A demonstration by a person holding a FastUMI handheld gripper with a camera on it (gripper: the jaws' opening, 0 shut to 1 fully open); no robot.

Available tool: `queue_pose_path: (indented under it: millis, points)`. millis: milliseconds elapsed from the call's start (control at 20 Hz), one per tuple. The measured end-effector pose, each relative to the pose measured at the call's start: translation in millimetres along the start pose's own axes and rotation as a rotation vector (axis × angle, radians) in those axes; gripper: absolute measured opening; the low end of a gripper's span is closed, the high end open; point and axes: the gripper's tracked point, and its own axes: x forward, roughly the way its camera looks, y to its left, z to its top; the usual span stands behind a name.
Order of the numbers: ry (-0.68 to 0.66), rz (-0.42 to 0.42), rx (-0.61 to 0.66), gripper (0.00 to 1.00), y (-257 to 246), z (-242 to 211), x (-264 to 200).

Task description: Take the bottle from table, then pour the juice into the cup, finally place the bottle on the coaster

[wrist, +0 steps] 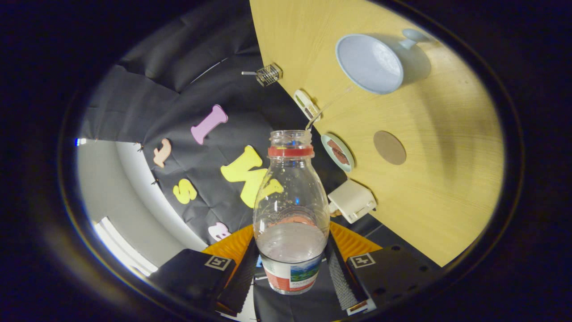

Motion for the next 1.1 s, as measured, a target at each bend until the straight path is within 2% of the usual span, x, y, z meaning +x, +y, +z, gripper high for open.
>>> queue_pose_path:
  millis: [200,650,900,1100]
  points:
    - [-0.001,0.038,0.047,0.81,12,2,-3]
    - [-0.001,0.047,0.072,0.81,16,5,-3]
    - [-0.011,0.032,0.062,0.80,9,13,-4]
    - [-0.018,0.010,-0.014,0.81,3,15,-8]
